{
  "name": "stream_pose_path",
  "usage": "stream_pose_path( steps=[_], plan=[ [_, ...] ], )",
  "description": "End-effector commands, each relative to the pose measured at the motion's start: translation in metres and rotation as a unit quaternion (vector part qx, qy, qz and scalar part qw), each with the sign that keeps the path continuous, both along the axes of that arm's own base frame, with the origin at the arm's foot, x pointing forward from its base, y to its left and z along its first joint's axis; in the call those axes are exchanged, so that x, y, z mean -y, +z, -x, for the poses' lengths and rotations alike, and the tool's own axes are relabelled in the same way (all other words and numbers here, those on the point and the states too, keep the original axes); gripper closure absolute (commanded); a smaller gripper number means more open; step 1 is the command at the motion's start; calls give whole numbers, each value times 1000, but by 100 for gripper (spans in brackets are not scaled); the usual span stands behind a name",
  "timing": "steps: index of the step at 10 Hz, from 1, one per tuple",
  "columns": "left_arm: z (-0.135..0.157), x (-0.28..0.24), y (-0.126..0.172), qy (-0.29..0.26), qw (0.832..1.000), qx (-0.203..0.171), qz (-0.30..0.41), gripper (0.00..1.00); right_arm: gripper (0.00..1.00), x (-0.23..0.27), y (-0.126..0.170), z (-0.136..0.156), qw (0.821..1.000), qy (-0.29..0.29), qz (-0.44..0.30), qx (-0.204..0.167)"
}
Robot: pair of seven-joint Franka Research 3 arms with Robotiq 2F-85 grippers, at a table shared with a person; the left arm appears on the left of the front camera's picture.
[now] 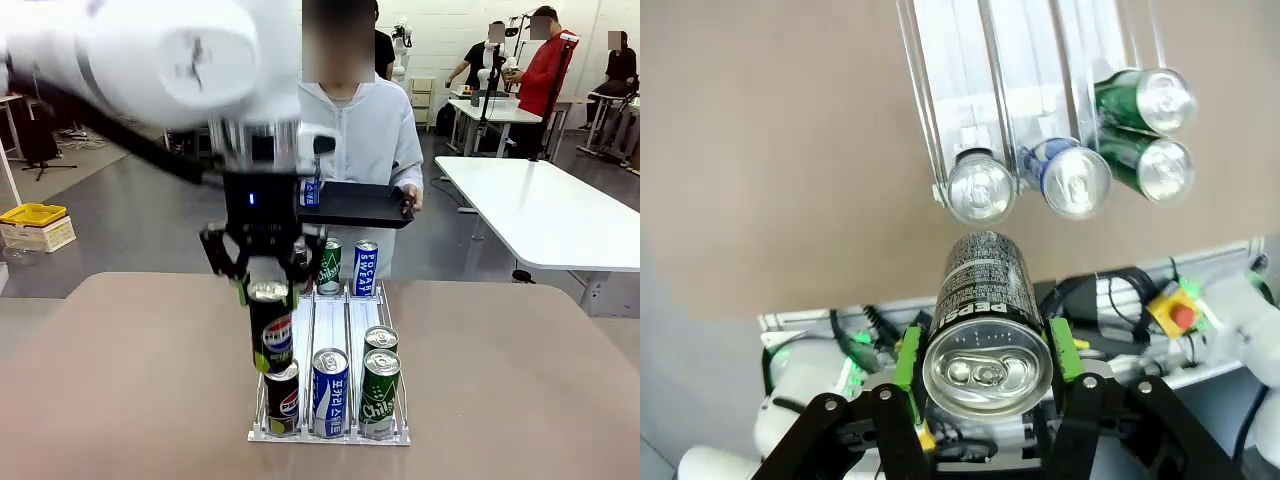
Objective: Retrieve and hand over the desired beverage to the person.
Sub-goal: Pick up another can of the same type that the person held from the Automatic Can Dispenser.
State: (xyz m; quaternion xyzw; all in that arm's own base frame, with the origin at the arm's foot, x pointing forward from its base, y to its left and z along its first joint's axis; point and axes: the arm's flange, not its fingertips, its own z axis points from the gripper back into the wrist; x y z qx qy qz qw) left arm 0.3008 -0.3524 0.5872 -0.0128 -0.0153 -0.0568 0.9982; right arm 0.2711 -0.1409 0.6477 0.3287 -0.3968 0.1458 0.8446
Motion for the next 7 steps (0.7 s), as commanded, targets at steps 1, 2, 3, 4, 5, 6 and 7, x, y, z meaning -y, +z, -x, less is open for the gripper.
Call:
stream_pose_path(
  steps=[1,2,3,4,5,6,7],
  plan=[
    [-14,1,45,-12,1000,-20,14,100,0,-1,0,-3,1000,10,-13,10],
    [-15,2,68,-3,1000,-8,9,100,0,-1,0,-3,1000,10,-13,10],
    [-19,1,86,3,1000,-4,17,100,0,-1,0,-3,1000,10,-13,10],
    [-24,-1,99,7,1000,-4,27,100,0,-1,0,-3,1000,10,-13,10],
    [-29,-3,104,15,1000,-4,25,100,0,-1,0,-3,1000,10,-13,10],
    [-37,-6,106,22,999,-6,32,100,0,-1,0,-3,1000,10,-13,10],
    [-38,-8,105,25,999,-4,37,100,0,-1,0,-3,1000,10,-13,10]
  ],
)
